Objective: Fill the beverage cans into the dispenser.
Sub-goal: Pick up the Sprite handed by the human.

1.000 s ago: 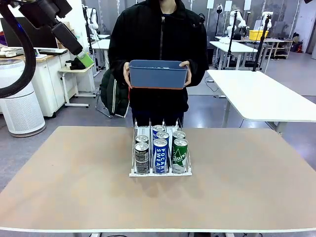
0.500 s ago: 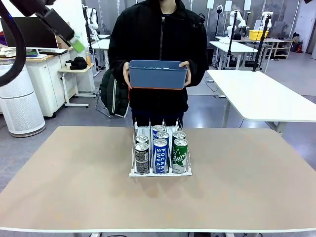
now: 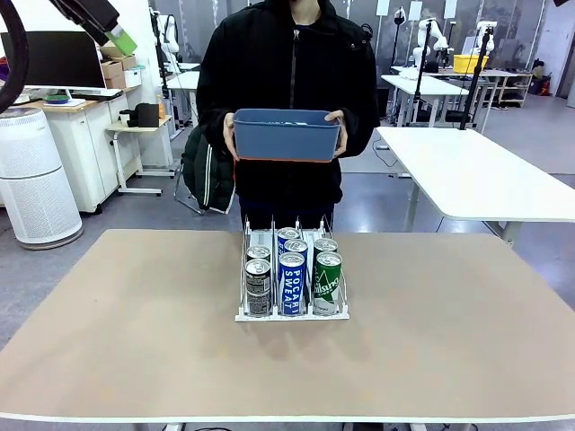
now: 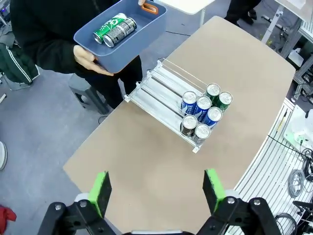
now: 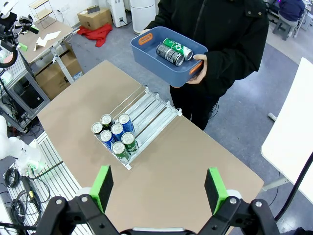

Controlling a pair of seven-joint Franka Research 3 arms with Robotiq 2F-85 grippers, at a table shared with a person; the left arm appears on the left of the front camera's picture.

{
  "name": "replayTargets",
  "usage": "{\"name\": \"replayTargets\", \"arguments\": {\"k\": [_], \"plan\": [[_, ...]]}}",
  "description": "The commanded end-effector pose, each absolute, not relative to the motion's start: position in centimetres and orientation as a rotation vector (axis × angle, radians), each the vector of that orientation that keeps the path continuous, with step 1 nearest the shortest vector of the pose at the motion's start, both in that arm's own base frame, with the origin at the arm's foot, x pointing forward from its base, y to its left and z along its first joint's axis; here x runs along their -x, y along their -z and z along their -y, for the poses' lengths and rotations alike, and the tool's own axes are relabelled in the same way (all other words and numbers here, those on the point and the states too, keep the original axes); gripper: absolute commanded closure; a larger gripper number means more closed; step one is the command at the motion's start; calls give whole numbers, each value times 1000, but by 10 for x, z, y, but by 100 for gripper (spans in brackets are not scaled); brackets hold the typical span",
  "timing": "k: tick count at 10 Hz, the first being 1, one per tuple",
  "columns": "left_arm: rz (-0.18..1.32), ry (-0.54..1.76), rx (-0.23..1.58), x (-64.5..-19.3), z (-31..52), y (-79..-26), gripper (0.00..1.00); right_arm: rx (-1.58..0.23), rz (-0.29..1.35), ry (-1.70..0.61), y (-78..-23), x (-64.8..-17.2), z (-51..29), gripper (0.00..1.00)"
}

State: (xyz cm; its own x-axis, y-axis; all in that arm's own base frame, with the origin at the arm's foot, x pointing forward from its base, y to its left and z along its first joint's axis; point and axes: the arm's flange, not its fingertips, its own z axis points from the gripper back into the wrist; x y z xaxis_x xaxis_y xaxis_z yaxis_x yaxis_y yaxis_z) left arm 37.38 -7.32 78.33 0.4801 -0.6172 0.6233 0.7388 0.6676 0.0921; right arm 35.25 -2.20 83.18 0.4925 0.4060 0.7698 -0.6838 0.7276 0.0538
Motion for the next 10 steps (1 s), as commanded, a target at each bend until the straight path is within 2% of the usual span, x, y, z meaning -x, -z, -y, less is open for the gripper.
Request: {"name": "replayTargets", "arguments": {"k": [1, 8, 10], "plan": [[629, 860, 235, -380, 69, -791, 0, -387, 820, -677, -831, -353, 20, 0], [701, 924, 233, -372, 75, -796, 0, -387, 820, -677, -831, -353, 20, 0], [667, 856, 229, -374, 75, -798, 0, -387, 820, -677, -831, -353, 20, 0]]}}
